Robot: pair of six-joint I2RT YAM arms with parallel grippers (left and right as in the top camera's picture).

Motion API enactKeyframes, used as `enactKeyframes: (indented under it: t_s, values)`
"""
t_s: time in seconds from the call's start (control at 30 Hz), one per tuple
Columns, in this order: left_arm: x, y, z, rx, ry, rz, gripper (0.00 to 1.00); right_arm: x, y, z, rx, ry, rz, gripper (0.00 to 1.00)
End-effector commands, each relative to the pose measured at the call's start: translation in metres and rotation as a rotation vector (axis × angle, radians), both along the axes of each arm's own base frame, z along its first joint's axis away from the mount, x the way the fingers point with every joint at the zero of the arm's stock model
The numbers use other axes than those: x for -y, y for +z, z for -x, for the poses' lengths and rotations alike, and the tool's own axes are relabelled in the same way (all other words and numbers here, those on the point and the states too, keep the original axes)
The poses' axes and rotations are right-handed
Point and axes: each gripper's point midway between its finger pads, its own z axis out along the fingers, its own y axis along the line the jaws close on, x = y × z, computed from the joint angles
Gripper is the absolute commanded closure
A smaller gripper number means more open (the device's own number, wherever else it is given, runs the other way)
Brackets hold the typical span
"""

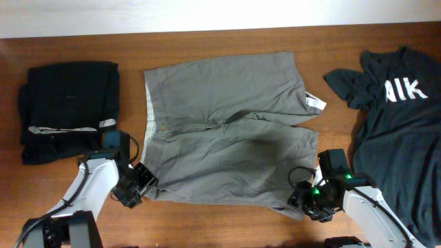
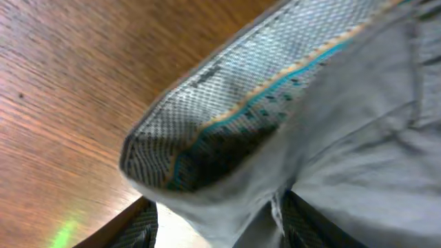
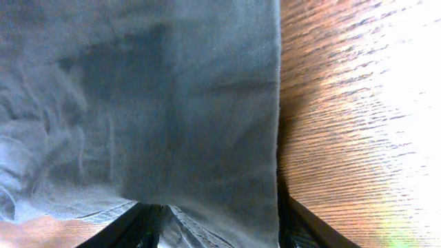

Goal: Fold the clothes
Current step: 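Grasp the left and right leg hems with both grippers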

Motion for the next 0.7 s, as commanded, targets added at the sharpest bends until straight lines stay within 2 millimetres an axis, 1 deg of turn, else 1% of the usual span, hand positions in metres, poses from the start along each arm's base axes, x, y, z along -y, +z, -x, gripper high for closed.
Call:
enactKeyframes:
  t_s: [0.0,0.03,0.13,0.23,0.27,0.3,0.33,0.37,0.4,0.53,0.67]
  values:
    - [-0.008,-0.004,0.001,0.006,0.019,-0.043,0.43,-0.001,-0.001,-0.001,0.005,0.007,0.000,0.44]
    - [-0.008,-0.004,-0.001,0.012,0.019,-0.041,0.43,-0.001,-0.001,-0.001,0.005,0.007,0.000,0.46]
    - [-0.008,-0.004,-0.002,0.015,0.018,-0.041,0.52,-0.001,-0.001,0.000,0.004,0.007,0.000,0.52]
    - [-0.008,-0.004,-0.001,0.015,0.018,-0.041,0.65,-0.001,-0.001,-0.001,0.005,0.007,0.000,0.59]
    - [-0.008,-0.004,-0.001,0.015,0.018,-0.041,0.72,-0.001,-0.001,-0.001,0.005,0.007,0.000,0.62]
    - [-0.008,-0.004,-0.001,0.015,0.014,-0.041,0.80,-0.001,0.000,-0.001,0.007,0.007,0.000,0.66]
    - [-0.007,-0.004,-0.001,0.017,0.005,-0.040,0.91,-0.001,0.000,-0.002,0.009,0.007,0.000,0.80]
    - [-0.007,-0.004,-0.001,0.016,0.003,-0.039,0.97,-0.001,0.001,-0.003,0.012,0.007,0.000,0.91]
    - [-0.007,-0.004,0.000,0.013,0.002,-0.039,0.99,-0.001,0.002,-0.004,0.013,0.007,0.000,0.96]
    - [0.001,0.001,-0.007,0.050,-0.086,0.013,0.99,-0.001,0.010,-0.007,0.009,0.007,0.000,0.96]
    - [0.013,0.018,-0.022,0.118,-0.189,0.088,0.99,-0.001,0.031,-0.018,0.029,0.044,0.001,0.96]
